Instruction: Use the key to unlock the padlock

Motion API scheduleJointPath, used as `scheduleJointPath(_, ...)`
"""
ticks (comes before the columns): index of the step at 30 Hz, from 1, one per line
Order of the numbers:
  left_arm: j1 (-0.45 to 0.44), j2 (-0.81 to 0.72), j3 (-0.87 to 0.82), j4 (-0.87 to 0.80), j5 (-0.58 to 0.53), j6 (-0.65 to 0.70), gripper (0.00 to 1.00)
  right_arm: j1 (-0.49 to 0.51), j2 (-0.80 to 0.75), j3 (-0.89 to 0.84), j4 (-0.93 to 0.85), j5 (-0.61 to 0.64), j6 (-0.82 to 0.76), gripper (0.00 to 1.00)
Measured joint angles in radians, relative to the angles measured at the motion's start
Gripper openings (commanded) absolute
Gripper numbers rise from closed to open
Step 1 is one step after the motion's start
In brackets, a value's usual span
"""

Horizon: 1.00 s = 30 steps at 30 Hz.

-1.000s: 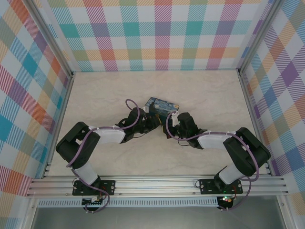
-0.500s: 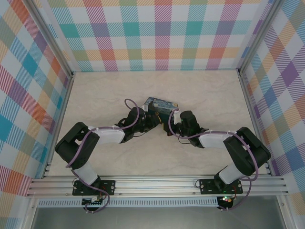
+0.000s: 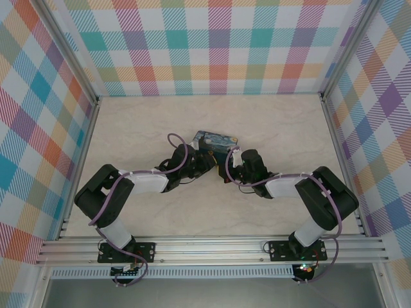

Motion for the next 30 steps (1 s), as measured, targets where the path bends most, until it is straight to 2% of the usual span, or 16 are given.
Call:
scheduleJointPath(24,-0.001,0.011,0.003,0.042,0.031,-0.018,0.25,-0.029,-0.029,-0.002,0.003,-0.035,0.070,0.03)
scheduleJointPath(27,-0.002,0.021,0.003,0.057,0.034,-0.023,0.29,-0.032,-0.029,0.000,-0.008,-0.034,0.083,0.02)
scheduleJointPath(30,-0.002,0.025,0.003,0.055,0.041,-0.022,0.39,-0.031,-0.032,0.006,-0.035,-0.034,0.103,0.01)
